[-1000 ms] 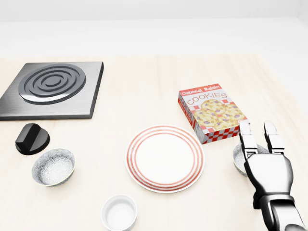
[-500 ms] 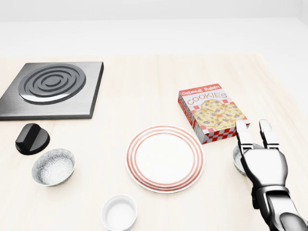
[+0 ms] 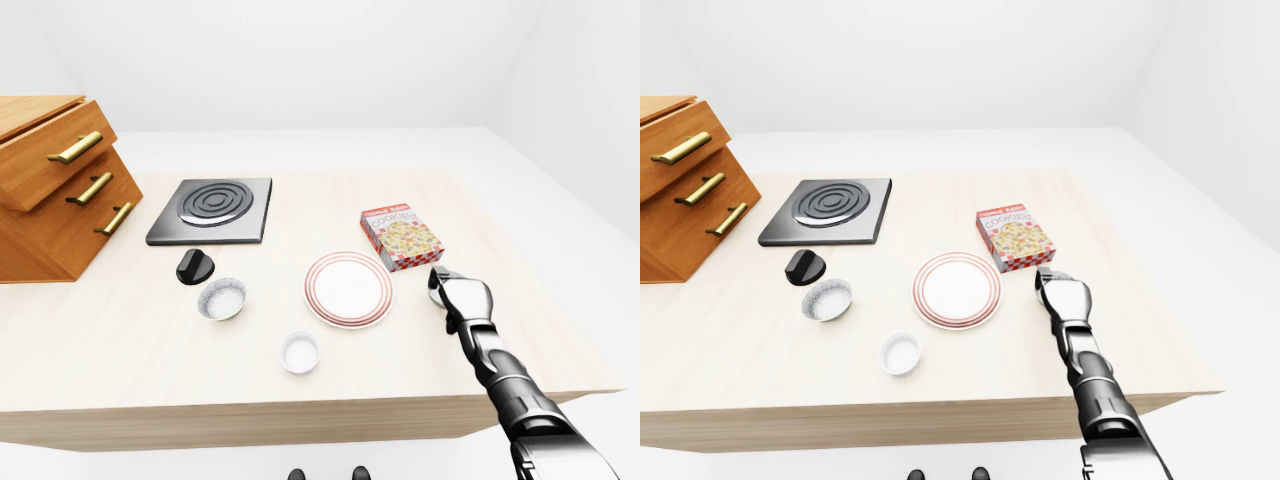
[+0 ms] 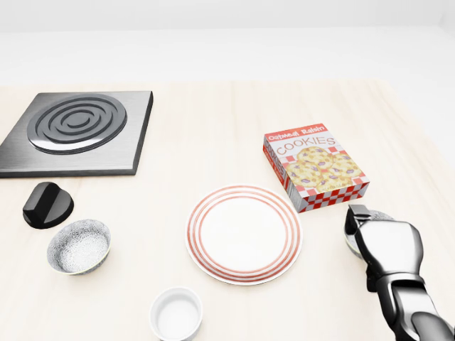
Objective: Pick the akita bowl next to the plate and place it on the plate.
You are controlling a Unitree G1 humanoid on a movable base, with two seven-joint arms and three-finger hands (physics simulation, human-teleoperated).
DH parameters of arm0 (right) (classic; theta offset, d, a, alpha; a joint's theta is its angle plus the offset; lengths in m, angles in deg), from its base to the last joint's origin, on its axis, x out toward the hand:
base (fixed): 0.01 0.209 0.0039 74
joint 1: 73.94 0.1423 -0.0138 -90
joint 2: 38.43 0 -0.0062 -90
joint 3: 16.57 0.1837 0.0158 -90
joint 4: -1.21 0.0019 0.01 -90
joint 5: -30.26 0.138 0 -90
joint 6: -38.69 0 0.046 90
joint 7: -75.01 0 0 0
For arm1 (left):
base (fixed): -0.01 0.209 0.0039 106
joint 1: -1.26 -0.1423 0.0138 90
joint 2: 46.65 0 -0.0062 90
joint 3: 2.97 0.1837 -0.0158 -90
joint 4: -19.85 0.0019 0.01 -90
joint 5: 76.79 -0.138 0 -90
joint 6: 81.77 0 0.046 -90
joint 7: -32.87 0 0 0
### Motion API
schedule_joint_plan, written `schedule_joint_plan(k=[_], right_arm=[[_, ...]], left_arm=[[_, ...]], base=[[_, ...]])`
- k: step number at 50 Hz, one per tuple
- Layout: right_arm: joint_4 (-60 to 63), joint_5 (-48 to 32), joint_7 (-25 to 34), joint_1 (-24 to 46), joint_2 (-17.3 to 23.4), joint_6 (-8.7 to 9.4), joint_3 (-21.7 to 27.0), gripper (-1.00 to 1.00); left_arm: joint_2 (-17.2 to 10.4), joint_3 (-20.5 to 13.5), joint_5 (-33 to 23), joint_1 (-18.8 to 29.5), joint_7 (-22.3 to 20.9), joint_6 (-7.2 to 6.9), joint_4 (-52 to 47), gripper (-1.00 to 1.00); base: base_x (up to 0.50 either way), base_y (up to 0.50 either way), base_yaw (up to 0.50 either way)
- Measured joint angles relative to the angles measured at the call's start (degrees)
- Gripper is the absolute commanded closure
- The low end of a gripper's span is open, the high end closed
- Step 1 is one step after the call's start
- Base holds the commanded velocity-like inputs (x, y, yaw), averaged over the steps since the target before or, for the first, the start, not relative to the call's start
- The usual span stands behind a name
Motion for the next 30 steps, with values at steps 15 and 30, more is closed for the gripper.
schedule_joint_plan(k=[15, 30], right_arm=[[0.84, 0.46, 0.0, 0.21, -0.15, 0.01, 0.75, 1.0], [10.7, -0.92, 0.04, -7.13, -0.37, 0.0, 1.12, 1.0]], left_arm=[[0.48, -0.06, -0.13, -0.26, -0.83, 0.0, -0.77, -1.0], [0.8, -0.11, -0.32, -0.37, -1.23, 0.0, -1.1, -1.0]], base=[[0.0, 0.0, 0.0], [0.0, 0.0, 0.0]])
